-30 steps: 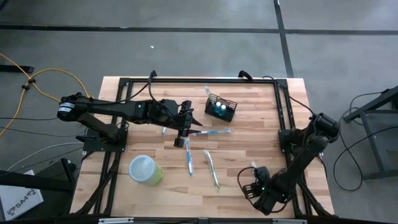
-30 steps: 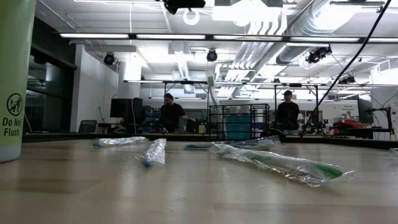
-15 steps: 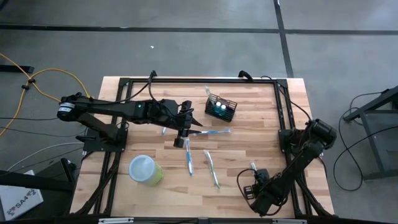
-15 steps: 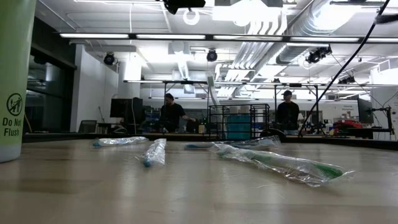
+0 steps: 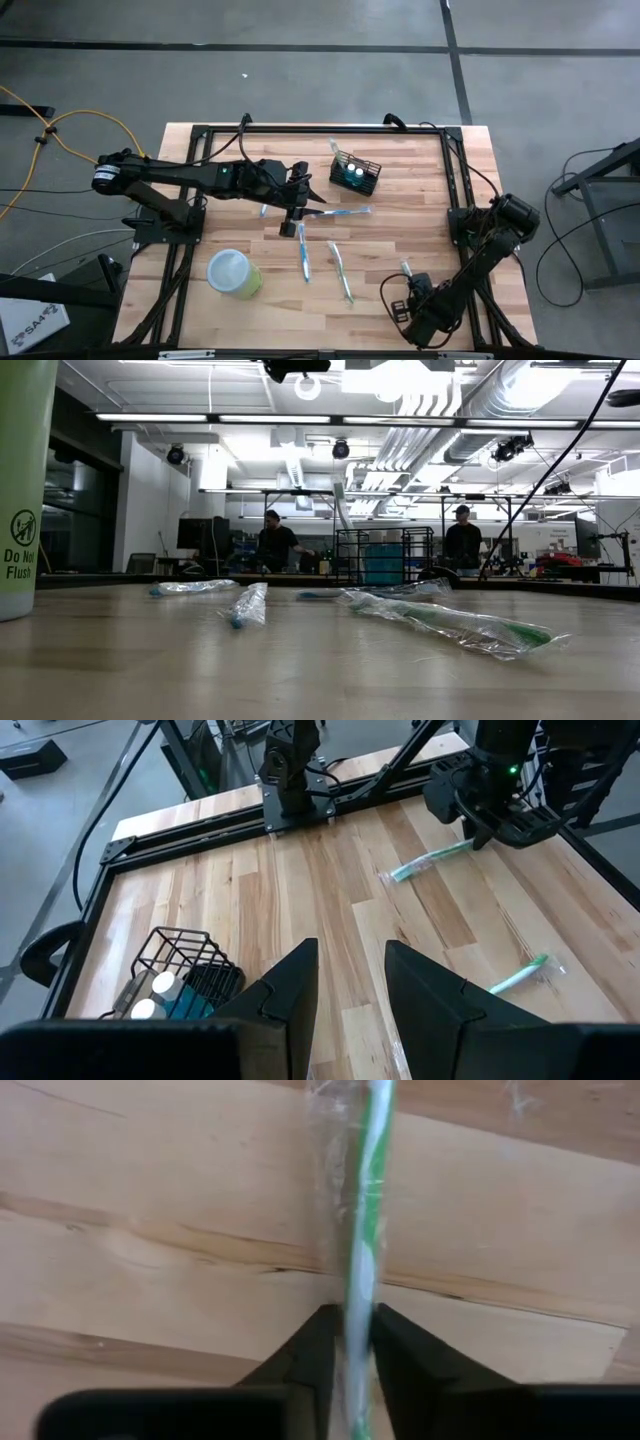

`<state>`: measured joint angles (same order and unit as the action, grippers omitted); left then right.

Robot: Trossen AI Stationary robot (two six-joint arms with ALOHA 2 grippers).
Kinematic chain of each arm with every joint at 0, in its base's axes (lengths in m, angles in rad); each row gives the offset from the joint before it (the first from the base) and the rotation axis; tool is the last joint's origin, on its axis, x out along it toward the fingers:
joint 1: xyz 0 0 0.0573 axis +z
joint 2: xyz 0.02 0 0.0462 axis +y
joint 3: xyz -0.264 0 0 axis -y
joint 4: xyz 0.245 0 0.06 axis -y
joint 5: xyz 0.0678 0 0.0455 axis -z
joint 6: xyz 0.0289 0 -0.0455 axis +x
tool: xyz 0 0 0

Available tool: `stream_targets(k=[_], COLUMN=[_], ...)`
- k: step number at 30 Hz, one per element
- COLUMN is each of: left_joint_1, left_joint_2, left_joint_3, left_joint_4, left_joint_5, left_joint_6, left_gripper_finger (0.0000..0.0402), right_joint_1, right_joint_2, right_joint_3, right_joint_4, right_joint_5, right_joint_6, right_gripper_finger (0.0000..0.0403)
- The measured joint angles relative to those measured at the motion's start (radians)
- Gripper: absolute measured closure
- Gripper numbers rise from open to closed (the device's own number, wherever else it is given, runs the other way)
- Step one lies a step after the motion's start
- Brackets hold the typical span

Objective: Pick & Place toothbrushing station
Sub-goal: Put the right green toothbrush into the left section of the black mesh organizer

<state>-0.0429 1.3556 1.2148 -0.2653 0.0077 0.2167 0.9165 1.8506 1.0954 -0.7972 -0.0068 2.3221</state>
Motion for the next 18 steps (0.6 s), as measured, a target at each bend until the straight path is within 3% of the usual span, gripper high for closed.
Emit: stream_targets(k=[4, 18], left_joint_1=[0.0, 0.0], left_joint_2=[0.0, 0.0], left_joint_3=[0.0, 0.0], left_joint_4=[0.0, 0.0], left_joint_5=[-0.001, -0.002], left_joint_6=[0.0, 0.0], left_gripper_finger=[0.0288, 0.0288], right_joint_1=[0.0, 0.0], right_joint_2=[0.0, 0.001], right_joint_3=[-0.001, -0.001], right_joint_4=[0.003, 0.004], right_joint_5=[-0.001, 0.003], right_joint_6=[-0.015, -0.022], right_gripper_finger=[0.0385, 0.0389])
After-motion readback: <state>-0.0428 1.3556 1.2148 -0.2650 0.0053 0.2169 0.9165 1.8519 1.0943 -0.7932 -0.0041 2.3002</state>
